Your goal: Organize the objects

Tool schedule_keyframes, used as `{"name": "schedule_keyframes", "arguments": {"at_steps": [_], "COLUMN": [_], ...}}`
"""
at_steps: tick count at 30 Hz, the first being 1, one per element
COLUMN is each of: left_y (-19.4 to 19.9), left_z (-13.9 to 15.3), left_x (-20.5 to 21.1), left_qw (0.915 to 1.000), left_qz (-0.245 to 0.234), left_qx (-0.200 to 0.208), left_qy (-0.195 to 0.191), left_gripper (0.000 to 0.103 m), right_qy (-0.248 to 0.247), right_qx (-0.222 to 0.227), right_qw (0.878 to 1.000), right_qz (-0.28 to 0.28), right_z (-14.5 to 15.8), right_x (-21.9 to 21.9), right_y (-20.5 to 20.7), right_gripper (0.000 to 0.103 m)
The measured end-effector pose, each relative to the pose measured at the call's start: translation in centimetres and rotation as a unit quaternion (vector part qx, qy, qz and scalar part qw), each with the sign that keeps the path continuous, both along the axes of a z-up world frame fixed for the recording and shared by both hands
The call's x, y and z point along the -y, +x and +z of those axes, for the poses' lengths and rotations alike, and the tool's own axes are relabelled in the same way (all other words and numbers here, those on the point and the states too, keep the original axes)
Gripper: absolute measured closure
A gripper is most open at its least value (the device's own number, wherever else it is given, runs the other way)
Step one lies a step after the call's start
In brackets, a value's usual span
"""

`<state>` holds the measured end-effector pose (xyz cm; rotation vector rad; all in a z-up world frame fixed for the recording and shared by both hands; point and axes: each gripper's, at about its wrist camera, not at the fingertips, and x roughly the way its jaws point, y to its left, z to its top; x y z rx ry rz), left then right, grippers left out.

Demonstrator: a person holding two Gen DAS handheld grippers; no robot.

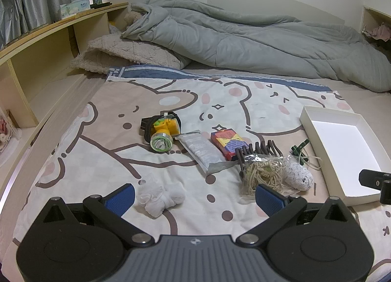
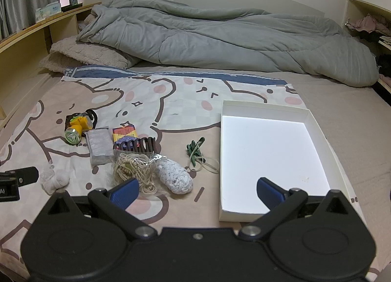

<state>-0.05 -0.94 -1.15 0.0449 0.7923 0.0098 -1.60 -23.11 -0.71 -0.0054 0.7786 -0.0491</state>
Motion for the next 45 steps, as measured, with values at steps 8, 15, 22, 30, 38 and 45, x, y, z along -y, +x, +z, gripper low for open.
{"name": "schedule_keyframes", "arguments": {"at_steps": [8,15,22,30,38,45], "left_y": [0.01,-0.28,-0.25,-0.26,-0.24,-0.41], "left_z": [0.05,0.22,0.26,0.25,0.27,0.48], "left_x": [-0.07,0.17,0.13,0.13,0.09,0.1], "left_qw": [1.0,1.0,1.0,1.0,1.0,1.0], "left_qz": [-0.001,-0.001,-0.001,-0.001,-0.002,-0.002], "left_qx": [0.0,0.0,0.0,0.0,0.0,0.0], "left_qy": [-0.001,-0.001,-0.001,-0.001,-0.002,-0.001], "left_gripper": [0.0,0.0,0.0,0.0,0.0,0.0], "right_qy": [0.0,0.0,0.0,0.001,0.001,0.001], "right_qx": [-0.001,-0.001,-0.001,-0.002,-0.002,-0.002], "right_qw": [1.0,1.0,1.0,1.0,1.0,1.0], "right_qz": [0.0,-0.001,-0.001,-0.002,-0.002,-0.001], "right_z": [0.0,-0.03,-0.05,-0.15,-0.13,-0.24], "right_x": [-0.04,-0.05,-0.05,0.02,-0.01,-0.13], "right_y": [-0.04,-0.06,-0.05,-0.03,-0.01,0.01], "right_gripper": [0.0,0.0,0.0,0.0,0.0,0.0]}}
